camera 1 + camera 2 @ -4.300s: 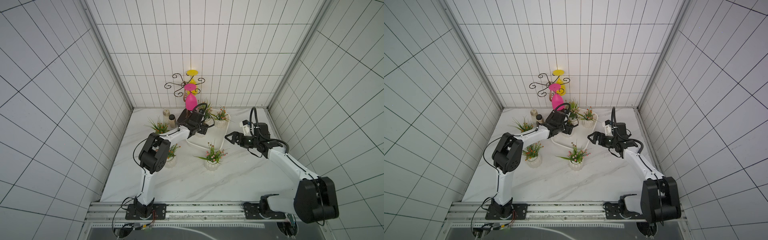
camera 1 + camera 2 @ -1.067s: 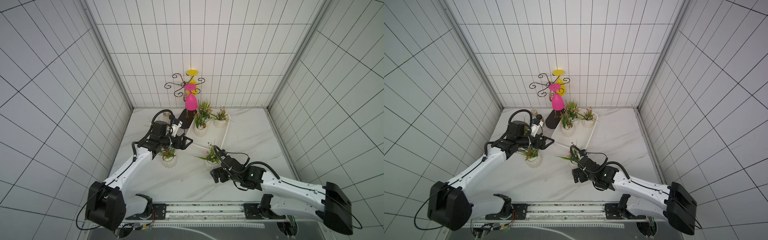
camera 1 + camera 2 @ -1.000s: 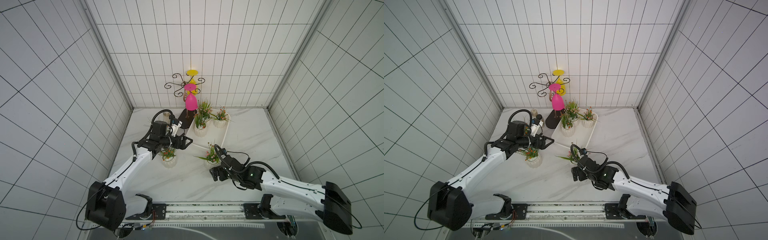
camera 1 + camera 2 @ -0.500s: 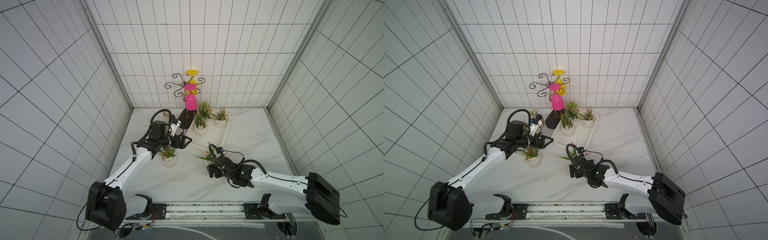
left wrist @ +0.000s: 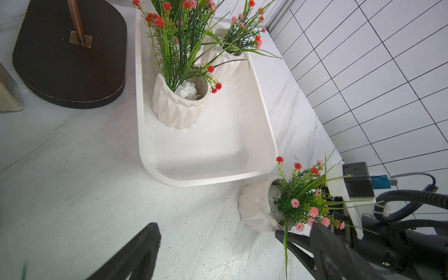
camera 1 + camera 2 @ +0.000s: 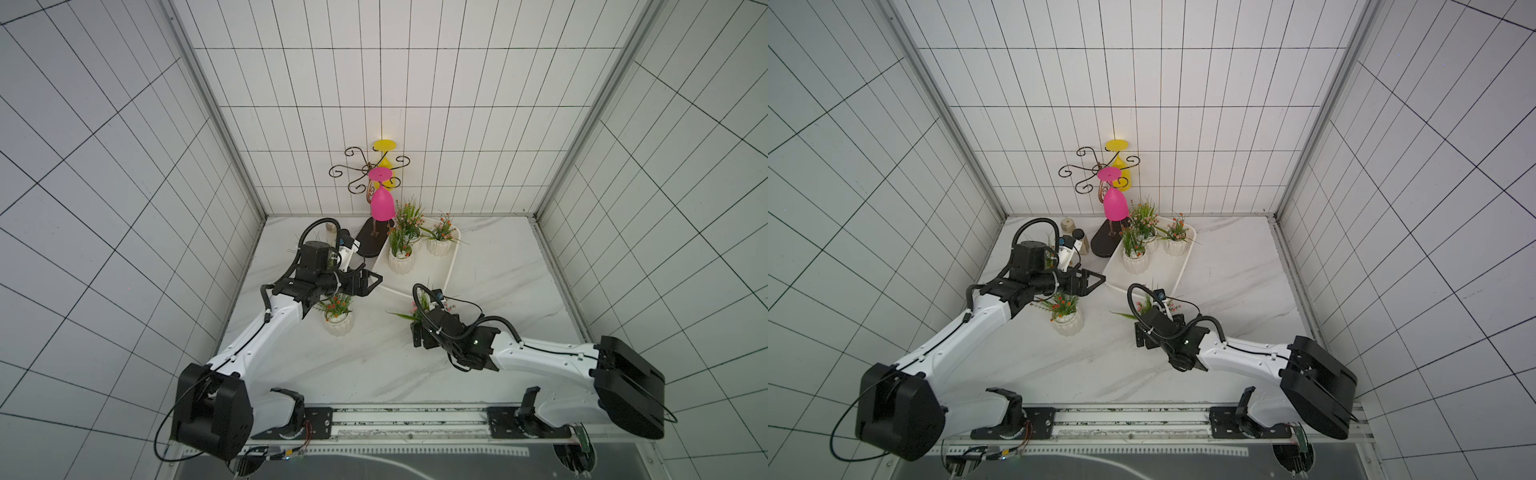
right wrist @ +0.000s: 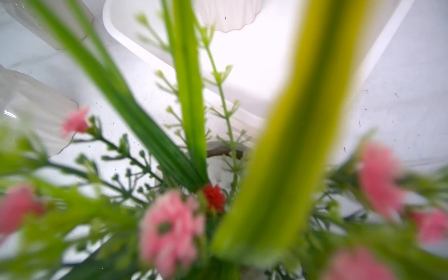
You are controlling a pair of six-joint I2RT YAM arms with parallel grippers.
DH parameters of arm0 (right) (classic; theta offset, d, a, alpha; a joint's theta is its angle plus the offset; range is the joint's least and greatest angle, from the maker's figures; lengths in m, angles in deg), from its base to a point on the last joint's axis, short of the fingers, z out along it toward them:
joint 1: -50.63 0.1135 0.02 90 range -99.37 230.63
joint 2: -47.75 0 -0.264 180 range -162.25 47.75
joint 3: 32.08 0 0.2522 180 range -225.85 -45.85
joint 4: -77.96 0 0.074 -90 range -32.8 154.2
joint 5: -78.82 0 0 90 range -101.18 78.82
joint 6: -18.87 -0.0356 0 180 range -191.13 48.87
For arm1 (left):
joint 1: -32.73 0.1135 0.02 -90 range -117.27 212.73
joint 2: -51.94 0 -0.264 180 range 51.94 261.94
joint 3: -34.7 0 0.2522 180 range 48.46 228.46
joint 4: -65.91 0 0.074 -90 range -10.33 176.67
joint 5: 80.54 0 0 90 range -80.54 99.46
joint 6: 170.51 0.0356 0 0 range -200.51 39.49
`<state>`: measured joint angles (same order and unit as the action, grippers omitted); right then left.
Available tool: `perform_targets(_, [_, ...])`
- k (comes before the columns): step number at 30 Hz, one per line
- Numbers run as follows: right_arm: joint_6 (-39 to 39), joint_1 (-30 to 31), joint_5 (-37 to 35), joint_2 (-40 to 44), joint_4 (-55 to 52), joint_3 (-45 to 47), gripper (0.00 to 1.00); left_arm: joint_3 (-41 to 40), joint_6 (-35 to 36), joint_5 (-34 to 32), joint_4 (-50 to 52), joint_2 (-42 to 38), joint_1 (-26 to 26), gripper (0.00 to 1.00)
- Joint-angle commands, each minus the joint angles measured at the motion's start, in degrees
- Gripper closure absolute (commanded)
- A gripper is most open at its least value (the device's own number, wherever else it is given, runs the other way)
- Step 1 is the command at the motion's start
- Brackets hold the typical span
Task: Put the potted gypsophila into the storage box
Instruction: Pick up the baby's breath potted plant from the center of the board.
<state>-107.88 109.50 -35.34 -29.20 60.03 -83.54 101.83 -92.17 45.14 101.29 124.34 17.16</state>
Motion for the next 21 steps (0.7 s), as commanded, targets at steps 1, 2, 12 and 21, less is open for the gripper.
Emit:
perform_targets(1, [0.58,-0.27,-2.29,-0.72,2.43,-5.11,0.01,-0.45,-0.05,0.76,-1.4,0.37,0.43,0.04])
perform_targets(2, [0.68,-0.47,-2.29,-0.91,2.63,-5.03,0.01,-0.43,-0.07,0.79,-1.41,0.35,0.41,0.05])
perform_targets(12, [1.31,-2.48,-1.02,-1.66,4.32,-4.24,0.01,-0.53,-0.31,0.86,-1.64,0.59,0.67,0.05])
perform_targets(21, [1.81,-3.35,0.63,-3.11,5.41,-4.06,0.01,-0.62,-0.3,0.97,-1.67,0.72,0.9,0.05])
